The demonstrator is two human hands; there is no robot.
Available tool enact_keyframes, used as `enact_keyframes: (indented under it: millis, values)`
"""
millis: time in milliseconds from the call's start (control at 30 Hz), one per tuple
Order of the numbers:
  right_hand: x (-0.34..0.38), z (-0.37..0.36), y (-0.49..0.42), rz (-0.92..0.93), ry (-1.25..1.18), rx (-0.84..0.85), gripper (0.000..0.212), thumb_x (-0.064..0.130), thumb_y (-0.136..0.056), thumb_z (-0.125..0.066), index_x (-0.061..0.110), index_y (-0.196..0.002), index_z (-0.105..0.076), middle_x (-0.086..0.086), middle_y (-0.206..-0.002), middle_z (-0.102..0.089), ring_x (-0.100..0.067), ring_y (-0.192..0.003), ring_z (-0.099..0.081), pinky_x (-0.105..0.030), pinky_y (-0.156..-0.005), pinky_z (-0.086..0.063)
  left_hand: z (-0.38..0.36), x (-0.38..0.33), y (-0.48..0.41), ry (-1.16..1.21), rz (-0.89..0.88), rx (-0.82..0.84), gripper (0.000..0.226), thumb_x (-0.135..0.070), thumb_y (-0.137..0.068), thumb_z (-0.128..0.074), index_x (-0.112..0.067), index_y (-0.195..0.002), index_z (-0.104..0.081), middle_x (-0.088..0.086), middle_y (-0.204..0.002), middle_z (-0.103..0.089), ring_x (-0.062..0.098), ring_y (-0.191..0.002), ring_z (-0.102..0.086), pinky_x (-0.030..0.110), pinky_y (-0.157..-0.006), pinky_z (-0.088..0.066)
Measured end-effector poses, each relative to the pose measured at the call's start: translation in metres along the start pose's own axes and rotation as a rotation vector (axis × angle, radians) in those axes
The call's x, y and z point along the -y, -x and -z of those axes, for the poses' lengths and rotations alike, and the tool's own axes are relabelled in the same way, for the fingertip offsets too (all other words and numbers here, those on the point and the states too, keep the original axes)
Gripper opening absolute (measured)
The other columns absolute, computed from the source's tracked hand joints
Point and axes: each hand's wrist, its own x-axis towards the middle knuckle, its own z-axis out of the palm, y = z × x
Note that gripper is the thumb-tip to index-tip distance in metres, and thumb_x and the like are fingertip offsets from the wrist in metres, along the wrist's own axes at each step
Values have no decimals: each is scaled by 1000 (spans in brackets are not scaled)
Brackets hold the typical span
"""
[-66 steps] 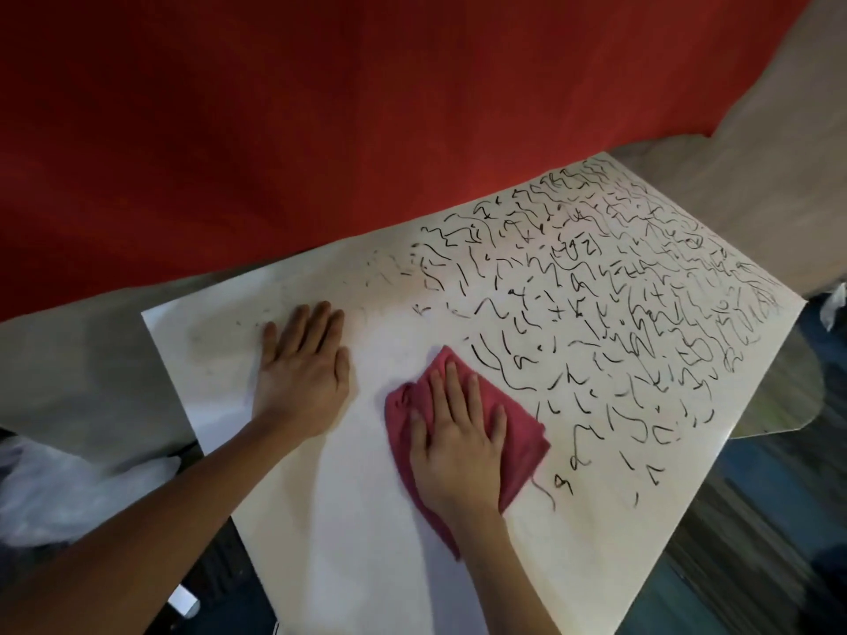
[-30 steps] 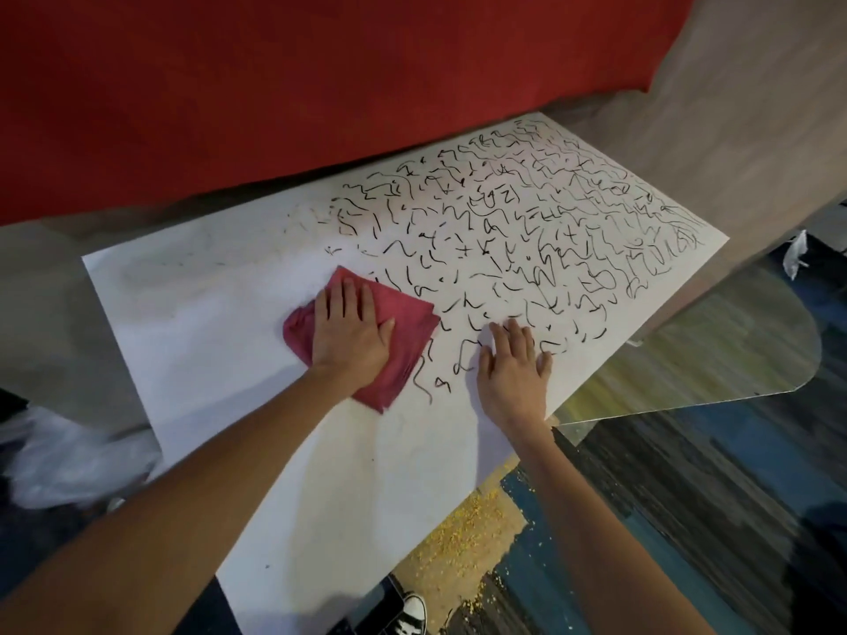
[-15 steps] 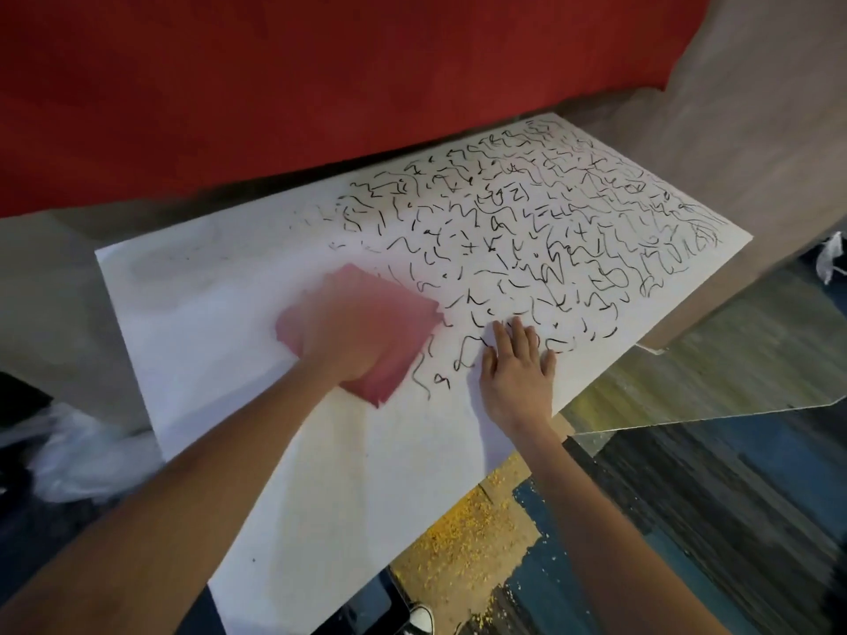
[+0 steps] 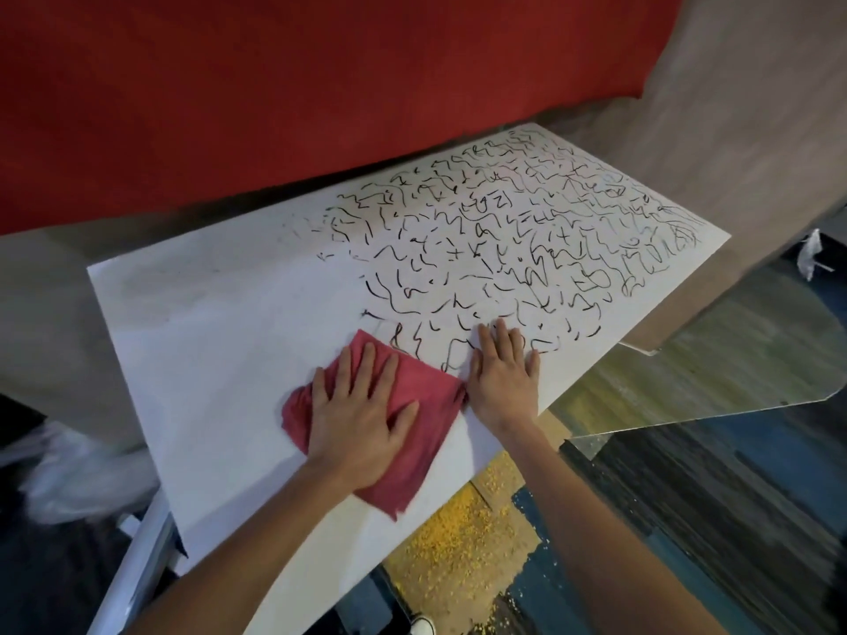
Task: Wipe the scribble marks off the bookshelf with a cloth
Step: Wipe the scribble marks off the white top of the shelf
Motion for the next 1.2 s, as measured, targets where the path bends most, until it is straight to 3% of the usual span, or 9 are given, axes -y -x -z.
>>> enact_keyframes:
  millis: [100,167,300,433,633,767,833,1067,1200]
  values:
    - [0,0,0,1,-1,0,50,32,-104,-19,24,-153,-13,-1,-161,-3,-21,-148,2,-43,-117,2,14,35,-33,-35,49,-6,90,-68,-78,11,-26,-153,-15,5,-161,-8,28,-148,-9,53,-115,-9]
    - [0,0,-1,-4,-1,4,50,33,-104,-18,24,-153,-13,0,-161,-2,-20,-148,3,-43,-118,2,20,50,-67,-51,167,-37,80,-67,-85,6,-27,-154,-2,4,-161,5,26,-148,3,51,-117,-2]
    - [3,2,-5,-15,-6,10,51,31,-103,-19,25,-153,-12,0,-161,-2,-20,-148,3,-46,-118,2,26,33,-106,-8,352,-50,69,-54,-98,-9,-15,-154,-1,13,-161,5,34,-147,4,57,-116,0]
    - [3,4,-5,-13,-17,22,51,30,-103,-21,24,-153,-11,0,-161,-3,-21,-148,3,-46,-117,3,14,-14,-72,59,282,-61,67,-50,-99,-10,-10,-153,-5,15,-160,-1,36,-146,2,57,-114,2]
    - [1,4,0,13,-20,10,51,30,-103,-21,23,-153,-13,-1,-161,-5,-22,-148,1,-45,-117,3,-7,-19,32,10,27,-1,77,-57,-96,-7,-9,-136,-53,18,-139,-50,40,-128,-47,61,-102,-33]
    - [0,3,1,14,-1,20,50,31,-104,-21,24,-153,-13,0,-161,-4,-21,-148,2,-45,-117,2,10,14,-3,-36,62,6,88,-68,-81,9,-25,-154,-14,5,-161,-8,28,-148,-8,53,-115,-7]
    - [0,2,-1,15,5,5,50,31,-103,-22,24,-152,-15,0,-161,-6,-21,-147,0,-45,-117,-1,17,25,-39,-30,175,-21,77,-66,-89,-1,-25,-154,-4,4,-162,4,26,-148,3,52,-116,-2]
    - [3,3,1,1,-21,9,50,30,-104,-22,24,-153,-14,1,-161,-5,-20,-148,1,-45,-117,2,12,-18,-60,40,310,-36,69,-51,-99,-10,-10,-153,0,13,-161,4,33,-147,7,56,-115,3]
    - [3,5,3,1,-44,7,49,30,-104,-21,23,-153,-15,-1,-161,-6,-21,-148,1,-44,-117,2,0,-52,-5,8,145,-35,90,-56,-78,19,-11,-153,-2,13,-161,3,31,-147,5,53,-113,9]
